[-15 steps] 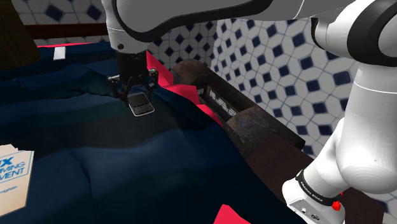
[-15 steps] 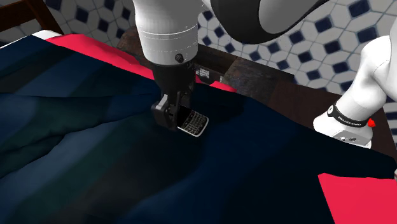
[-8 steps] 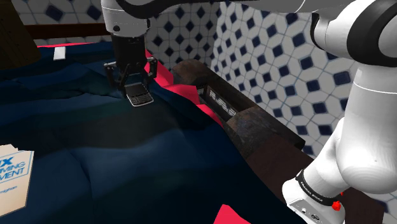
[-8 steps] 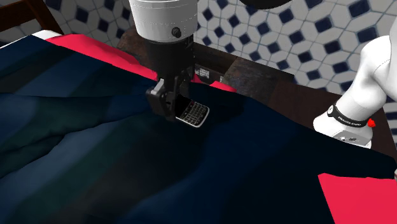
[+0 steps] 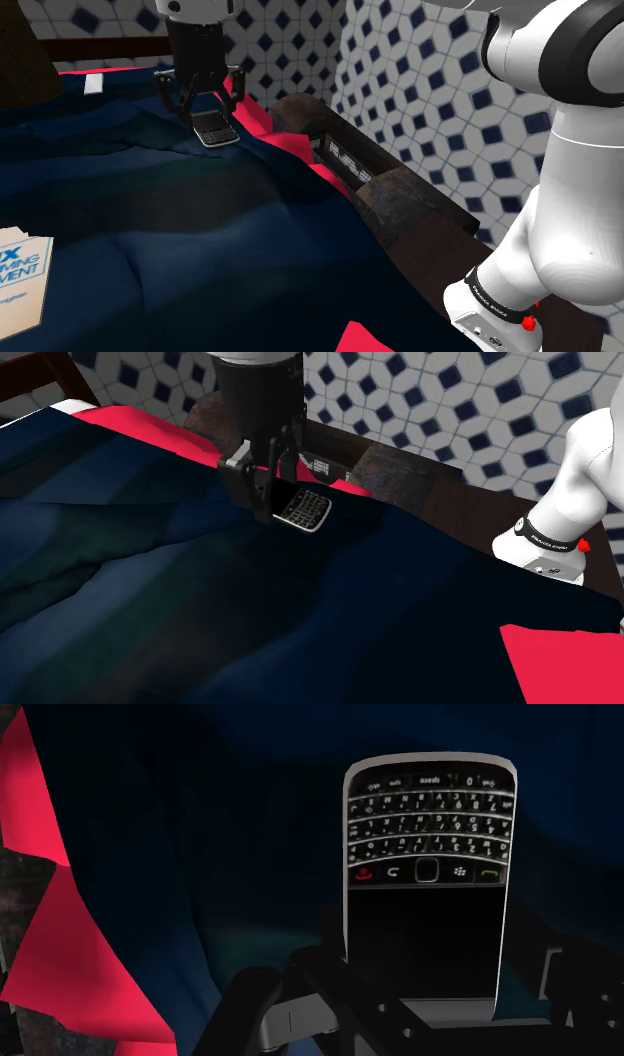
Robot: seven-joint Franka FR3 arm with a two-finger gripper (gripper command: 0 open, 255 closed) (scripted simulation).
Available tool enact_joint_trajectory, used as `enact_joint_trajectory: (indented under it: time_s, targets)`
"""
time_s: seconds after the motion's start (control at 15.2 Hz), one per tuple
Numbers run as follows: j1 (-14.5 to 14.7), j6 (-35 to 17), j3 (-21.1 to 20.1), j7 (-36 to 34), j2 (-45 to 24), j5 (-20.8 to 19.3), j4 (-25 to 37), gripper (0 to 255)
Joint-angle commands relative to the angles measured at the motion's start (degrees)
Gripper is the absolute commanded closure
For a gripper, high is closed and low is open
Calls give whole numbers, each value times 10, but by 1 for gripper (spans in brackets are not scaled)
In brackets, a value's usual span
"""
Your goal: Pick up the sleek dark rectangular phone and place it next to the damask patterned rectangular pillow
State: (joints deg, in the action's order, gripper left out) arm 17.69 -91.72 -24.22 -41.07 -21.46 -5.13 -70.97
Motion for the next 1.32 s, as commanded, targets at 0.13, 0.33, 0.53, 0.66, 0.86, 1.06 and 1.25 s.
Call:
enact_joint_trajectory:
  time_s: [0.13,0.33,0.53,0.66,0.86,1.06,1.25]
  targets:
    - [7,36,0,-2,-11,-4,47,255]
    - [14,67,0,-4,-24,-10,90,255]
    - [21,91,0,-5,-36,-14,125,255]
    - [10,60,-8,-15,21,5,41,255]
    - [2,28,-17,-28,92,33,-57,255]
    - [1,7,-25,-40,155,59,-135,255]
    - [6,-8,-33,-53,211,84,-199,255]
